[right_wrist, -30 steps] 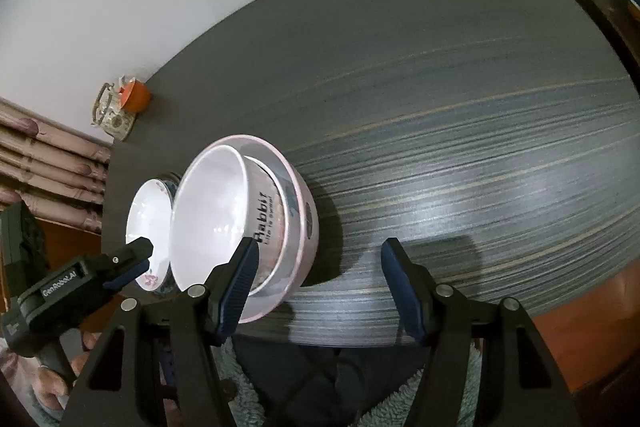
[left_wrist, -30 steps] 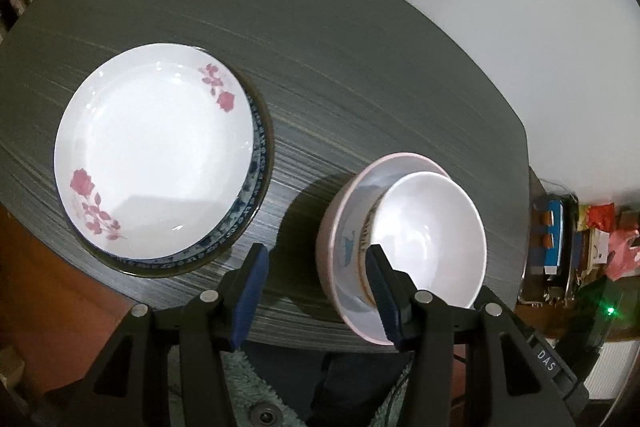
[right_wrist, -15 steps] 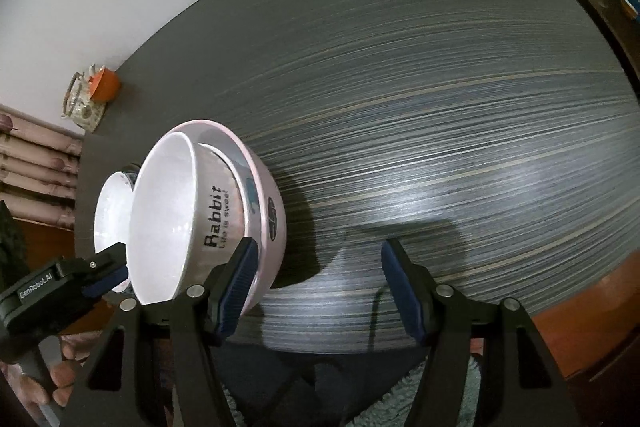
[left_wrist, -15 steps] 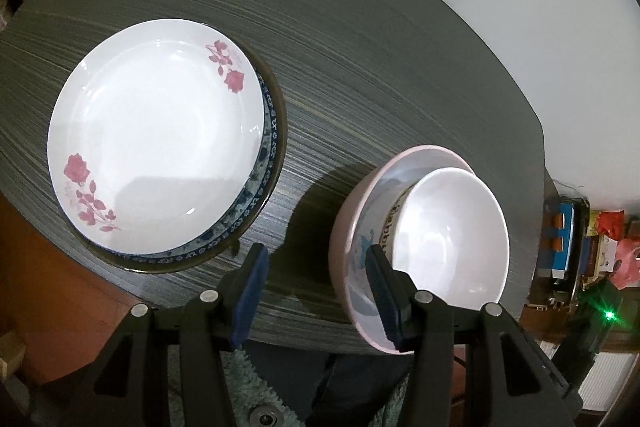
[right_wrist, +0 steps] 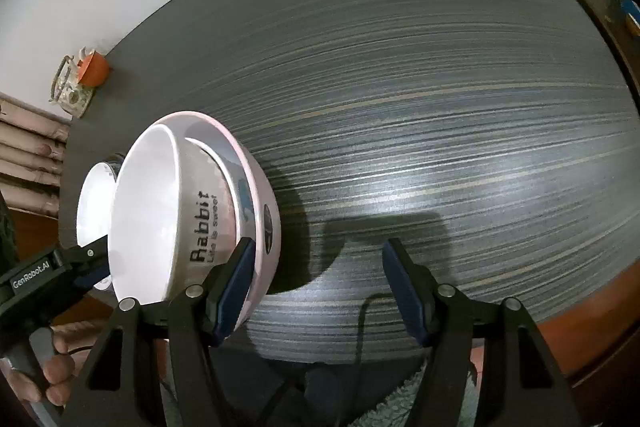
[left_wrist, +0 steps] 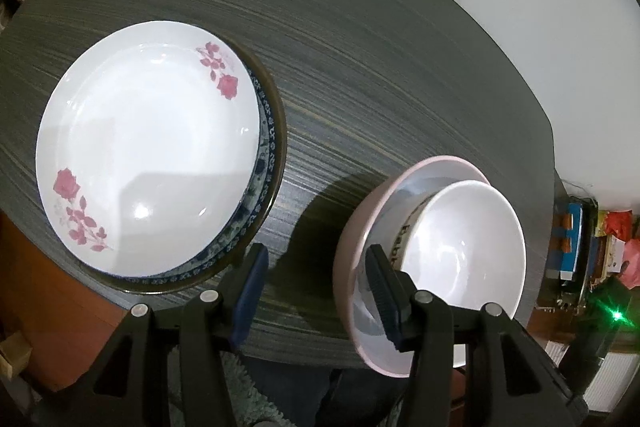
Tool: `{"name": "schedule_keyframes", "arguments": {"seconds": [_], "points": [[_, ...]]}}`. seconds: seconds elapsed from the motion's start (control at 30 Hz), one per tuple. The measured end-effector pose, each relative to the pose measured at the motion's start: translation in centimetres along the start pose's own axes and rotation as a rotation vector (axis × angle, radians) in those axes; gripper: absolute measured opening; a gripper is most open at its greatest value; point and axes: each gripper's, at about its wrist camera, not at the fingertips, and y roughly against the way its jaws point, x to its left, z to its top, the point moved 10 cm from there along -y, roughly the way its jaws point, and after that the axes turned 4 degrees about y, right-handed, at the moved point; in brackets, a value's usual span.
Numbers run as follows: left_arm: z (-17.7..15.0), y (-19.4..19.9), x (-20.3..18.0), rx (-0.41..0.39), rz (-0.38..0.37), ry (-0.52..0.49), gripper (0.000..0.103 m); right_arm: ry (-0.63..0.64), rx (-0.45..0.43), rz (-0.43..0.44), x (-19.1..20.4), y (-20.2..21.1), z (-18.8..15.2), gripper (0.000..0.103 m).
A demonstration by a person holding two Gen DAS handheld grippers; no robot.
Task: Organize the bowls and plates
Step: 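Grip the pink bowl rim with the left tool while the right tool grips it too, then lift the pink bowl stack with both tools toward the plate stack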
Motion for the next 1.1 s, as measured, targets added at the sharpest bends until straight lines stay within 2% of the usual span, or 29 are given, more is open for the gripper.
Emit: {"name": "schedule_keyframes", "arguments": {"seconds": [0.27, 0.33, 0.4, 0.5, 0.63, 0.77, 1.1], "points": [[0.2, -0.2, -0.4, -0.004, -0.002, -0.008, 0.049, 0.010, 0.013, -0.011, 0.1, -0.5, 0.7, 0.058], [0.2, -0.1, -0.6, 0.000, -0.010, -0.011, 0.047, 0.007, 0.017, -0.007, 0.0, -0.5, 0.8, 0.056], [0.1, -0.1, -0.7, 0.001, -0.010, -0.022, 0.040, 0.008, 0.020, -0.004, 0.0, -0.3, 1.0, 0.054], [0.0, -0.1, -0.4, 0.003, 0.005, -0.021, 0.039, 0.001, 0.022, 0.004, -0.4, -0.4, 1.1, 0.054], [0.0, -0.1, -0.3, 0.007, -0.014, -0.017, 0.038, 0.000, 0.029, 0.016, -0.7, -0.4, 0.9, 0.054], [-0.2, -0.3, -0.4, 0.013, -0.016, -0.025, 0.033, -0.007, 0.040, 0.028, -0.8, -0.5, 0.6, 0.054], [0.0, -0.7, 0.1, 0.008, -0.046, 0.011, 0.033, -0.017, 0.040, 0.034, -1.1, -0.5, 0.4, 0.054]]}}
